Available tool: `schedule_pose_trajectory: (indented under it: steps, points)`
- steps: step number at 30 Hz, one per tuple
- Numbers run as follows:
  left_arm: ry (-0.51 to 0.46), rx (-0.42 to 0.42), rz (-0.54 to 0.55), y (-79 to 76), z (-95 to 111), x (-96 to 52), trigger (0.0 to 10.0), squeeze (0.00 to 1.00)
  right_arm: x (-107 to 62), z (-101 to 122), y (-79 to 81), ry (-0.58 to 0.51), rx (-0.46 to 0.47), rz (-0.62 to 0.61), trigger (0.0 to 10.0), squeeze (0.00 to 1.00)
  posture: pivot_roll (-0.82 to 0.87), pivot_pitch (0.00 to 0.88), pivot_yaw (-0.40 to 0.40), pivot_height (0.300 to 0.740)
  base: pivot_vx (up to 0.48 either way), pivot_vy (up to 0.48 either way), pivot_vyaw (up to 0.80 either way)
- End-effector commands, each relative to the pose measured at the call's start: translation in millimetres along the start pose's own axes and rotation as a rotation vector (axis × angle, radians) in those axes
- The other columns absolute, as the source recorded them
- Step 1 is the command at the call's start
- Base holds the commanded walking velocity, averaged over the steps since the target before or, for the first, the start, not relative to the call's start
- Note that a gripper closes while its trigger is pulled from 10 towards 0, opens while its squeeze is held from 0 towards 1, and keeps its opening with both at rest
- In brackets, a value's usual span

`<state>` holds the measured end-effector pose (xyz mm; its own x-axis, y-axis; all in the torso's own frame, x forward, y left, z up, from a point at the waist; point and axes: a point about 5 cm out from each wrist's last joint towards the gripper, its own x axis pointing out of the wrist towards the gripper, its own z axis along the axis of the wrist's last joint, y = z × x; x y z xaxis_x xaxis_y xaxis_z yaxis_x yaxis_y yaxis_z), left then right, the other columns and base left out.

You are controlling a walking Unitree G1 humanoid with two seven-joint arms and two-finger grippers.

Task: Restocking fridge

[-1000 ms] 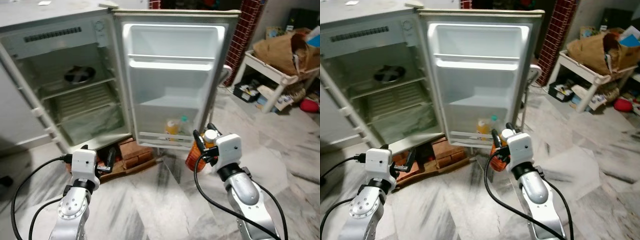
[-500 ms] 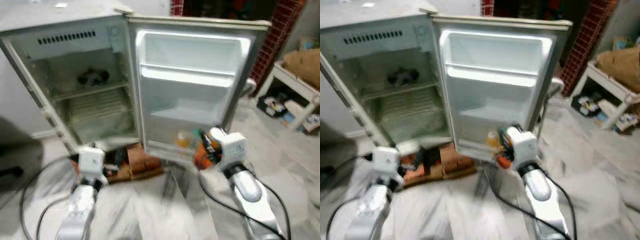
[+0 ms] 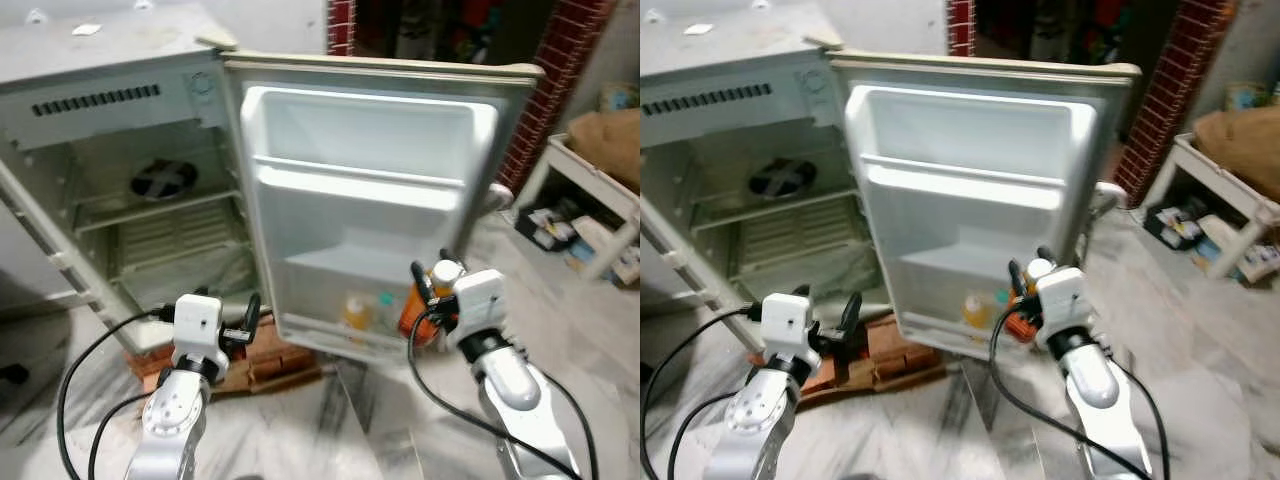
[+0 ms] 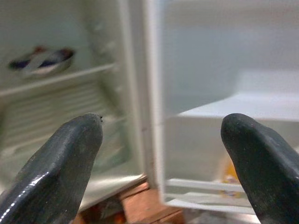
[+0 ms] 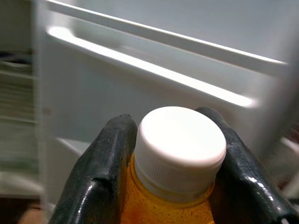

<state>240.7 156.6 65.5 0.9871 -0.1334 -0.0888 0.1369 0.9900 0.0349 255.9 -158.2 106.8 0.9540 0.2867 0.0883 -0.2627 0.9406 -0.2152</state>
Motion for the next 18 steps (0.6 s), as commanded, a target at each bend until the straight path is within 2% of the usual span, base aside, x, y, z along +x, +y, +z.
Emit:
schedule_pose_trajectory:
  steps: [1,6,16,18]
  points:
    - [0.006,0.006,0.014,5.1,0.6,-0.9,10.0,0.0,4.9,11.2,4.8,-0.056,0.001,0.027,10.0,0.0,-0.01,0.052,0.004,0.74,0.0,0.446,0.56]
    - [0.007,0.01,0.012,4.5,0.7,-1.5,10.0,0.0,5.6,9.8,3.9,-0.048,0.012,0.015,10.0,0.0,-0.01,0.053,0.005,0.74,0.0,0.426,0.0]
    - [0.01,0.015,0.008,1.9,0.5,-1.4,10.0,0.0,6.8,10.8,2.5,-0.057,-0.009,0.02,10.0,0.0,-0.01,0.053,0.005,0.74,0.0,0.0,0.0]
    - [0.015,0.013,0.006,1.6,0.5,-3.9,10.0,0.0,6.1,11.7,1.1,-0.064,-0.03,0.015,10.0,0.0,-0.01,0.054,0.006,0.74,0.0,0.0,0.6]
